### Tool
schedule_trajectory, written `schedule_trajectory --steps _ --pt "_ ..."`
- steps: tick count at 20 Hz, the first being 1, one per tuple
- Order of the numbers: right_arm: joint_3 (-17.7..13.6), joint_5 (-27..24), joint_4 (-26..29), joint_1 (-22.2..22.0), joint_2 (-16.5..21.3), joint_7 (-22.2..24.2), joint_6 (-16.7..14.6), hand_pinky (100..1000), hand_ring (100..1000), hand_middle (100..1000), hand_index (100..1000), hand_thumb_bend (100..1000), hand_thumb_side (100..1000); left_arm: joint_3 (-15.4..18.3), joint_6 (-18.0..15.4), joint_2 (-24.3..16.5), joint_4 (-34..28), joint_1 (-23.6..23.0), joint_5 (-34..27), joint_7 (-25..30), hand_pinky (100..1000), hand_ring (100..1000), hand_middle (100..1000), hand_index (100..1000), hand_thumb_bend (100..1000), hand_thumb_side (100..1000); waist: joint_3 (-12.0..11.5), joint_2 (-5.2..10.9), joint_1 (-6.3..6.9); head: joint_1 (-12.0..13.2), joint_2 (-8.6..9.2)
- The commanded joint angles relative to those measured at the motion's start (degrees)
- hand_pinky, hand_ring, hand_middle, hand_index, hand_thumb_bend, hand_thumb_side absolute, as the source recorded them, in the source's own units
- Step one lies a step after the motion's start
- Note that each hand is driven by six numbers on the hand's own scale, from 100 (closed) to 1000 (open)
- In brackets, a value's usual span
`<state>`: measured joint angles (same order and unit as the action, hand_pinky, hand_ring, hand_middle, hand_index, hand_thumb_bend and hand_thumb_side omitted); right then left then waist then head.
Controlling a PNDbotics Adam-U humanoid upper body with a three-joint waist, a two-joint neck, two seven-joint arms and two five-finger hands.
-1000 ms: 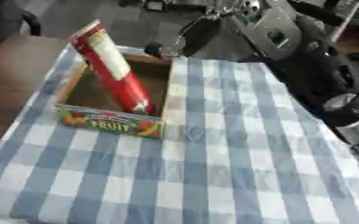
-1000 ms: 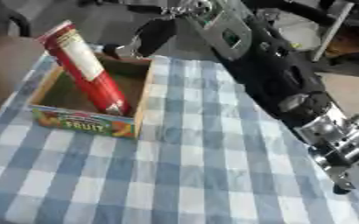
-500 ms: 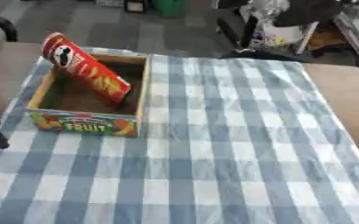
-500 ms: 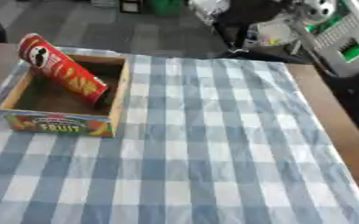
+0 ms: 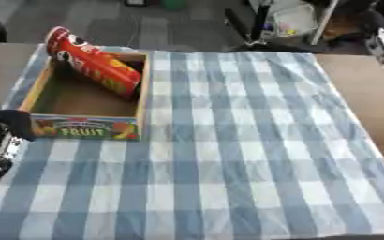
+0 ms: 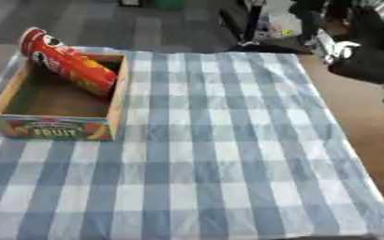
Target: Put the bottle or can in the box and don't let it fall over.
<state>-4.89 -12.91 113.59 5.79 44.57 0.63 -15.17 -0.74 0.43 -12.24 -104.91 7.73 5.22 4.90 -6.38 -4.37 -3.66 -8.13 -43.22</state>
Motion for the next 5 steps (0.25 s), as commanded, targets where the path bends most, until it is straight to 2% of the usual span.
schedule_trajectory --steps 1,5 --pt "-1.5 -0.2 1.0 -1.6 -3.7 -1.7 -0.3 704 686 805 934 100 448 0.6 -0.1 -1.4 -0.6 0.2 0.3 -0.4 664 484 473 648 451 600 0.4 0.63 0.12 1.1 -0.37" --pt "-0.8 0.8 1.0 -3.8 -10.1 -2.4 0.4 686 663 792 913 100 480 0.6 -0.1 -1.1 -0.4 -0.1 0.6 -0.3 664 484 473 646 451 600 0.8 0.62 0.24 2.1 -0.05"
